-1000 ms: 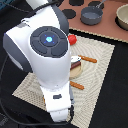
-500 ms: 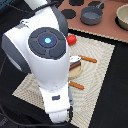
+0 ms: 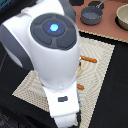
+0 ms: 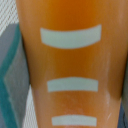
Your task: Interact with the objects in diverse but meaningful ways.
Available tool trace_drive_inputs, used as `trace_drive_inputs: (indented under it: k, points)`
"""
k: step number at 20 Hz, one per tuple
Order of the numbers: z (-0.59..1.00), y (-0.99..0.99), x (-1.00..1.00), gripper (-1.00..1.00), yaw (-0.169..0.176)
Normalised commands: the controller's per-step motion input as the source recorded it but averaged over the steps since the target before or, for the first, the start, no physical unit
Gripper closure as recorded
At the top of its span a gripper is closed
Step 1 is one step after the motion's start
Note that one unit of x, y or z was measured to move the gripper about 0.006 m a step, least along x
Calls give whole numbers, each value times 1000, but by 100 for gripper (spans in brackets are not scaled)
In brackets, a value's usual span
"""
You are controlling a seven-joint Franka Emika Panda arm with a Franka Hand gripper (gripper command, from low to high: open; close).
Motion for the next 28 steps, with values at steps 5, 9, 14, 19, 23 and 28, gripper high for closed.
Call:
trace_drive_inputs:
  k: [5,9,14,19,23,28]
  points:
    - [981,246,-595,100,21]
    - [694,286,-891,100,51]
    - [180,174,-1000,100,28]
    - [-87,97,-1000,100,0]
    - [-235,75,-1000,100,0]
    - [-183,151,-1000,100,0]
